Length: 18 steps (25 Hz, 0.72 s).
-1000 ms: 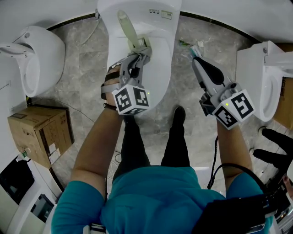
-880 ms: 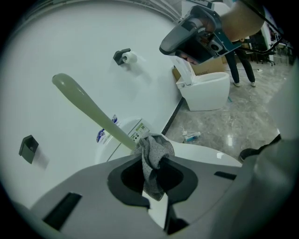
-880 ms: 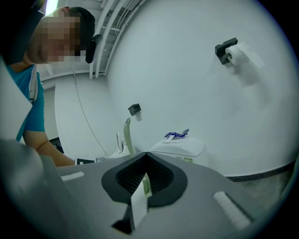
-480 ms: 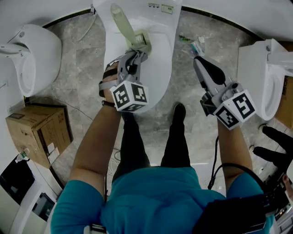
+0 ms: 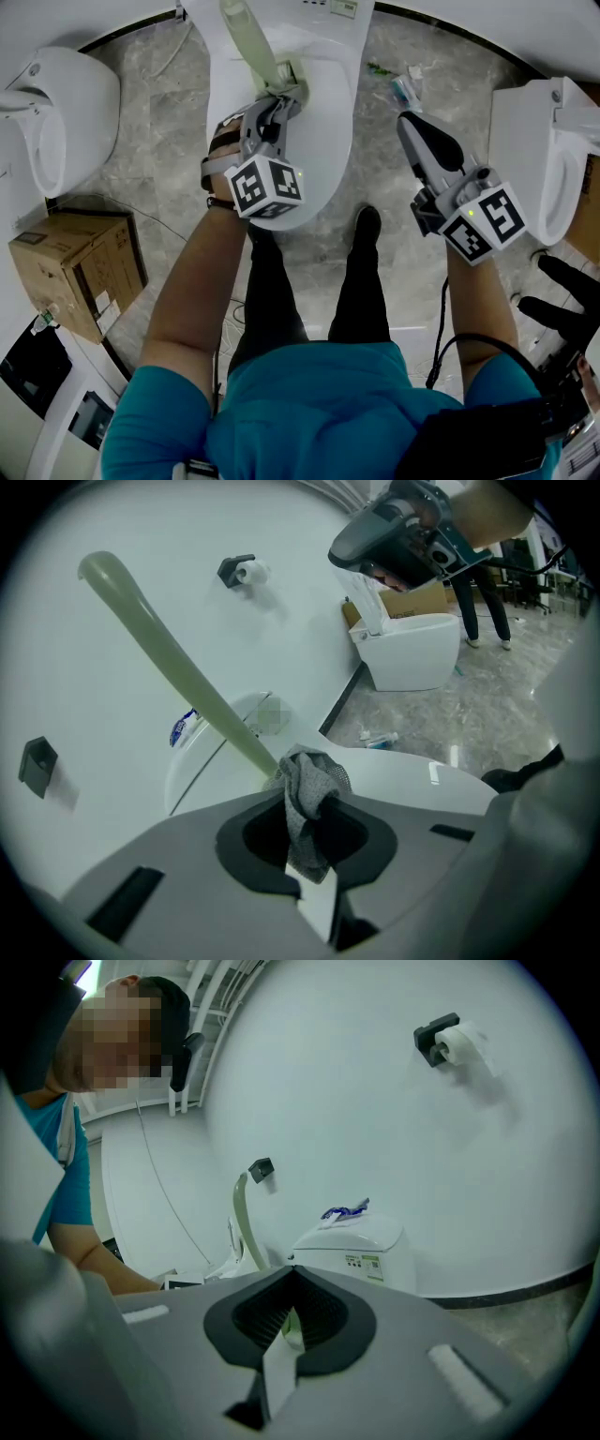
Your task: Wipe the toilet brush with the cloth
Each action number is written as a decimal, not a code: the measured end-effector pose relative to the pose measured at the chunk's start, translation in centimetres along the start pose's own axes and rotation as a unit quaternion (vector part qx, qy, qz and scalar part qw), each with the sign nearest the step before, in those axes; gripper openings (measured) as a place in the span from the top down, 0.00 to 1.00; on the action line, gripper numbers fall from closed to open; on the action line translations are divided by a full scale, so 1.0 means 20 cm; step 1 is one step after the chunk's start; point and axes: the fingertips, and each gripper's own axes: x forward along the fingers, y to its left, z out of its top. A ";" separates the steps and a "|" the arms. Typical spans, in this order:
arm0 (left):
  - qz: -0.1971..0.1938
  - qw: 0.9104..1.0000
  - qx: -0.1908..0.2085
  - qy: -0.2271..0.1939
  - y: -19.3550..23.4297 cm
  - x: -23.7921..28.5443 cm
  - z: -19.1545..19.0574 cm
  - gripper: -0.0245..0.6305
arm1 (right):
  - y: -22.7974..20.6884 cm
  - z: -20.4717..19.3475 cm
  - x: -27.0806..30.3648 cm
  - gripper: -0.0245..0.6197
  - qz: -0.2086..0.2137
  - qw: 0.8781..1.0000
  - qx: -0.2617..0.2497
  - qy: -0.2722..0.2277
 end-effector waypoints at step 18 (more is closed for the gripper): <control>-0.034 0.998 0.000 0.044 -0.10 0.20 -0.11 0.90 | -0.07 -0.09 0.03 0.97 0.001 1.000 0.019 0.011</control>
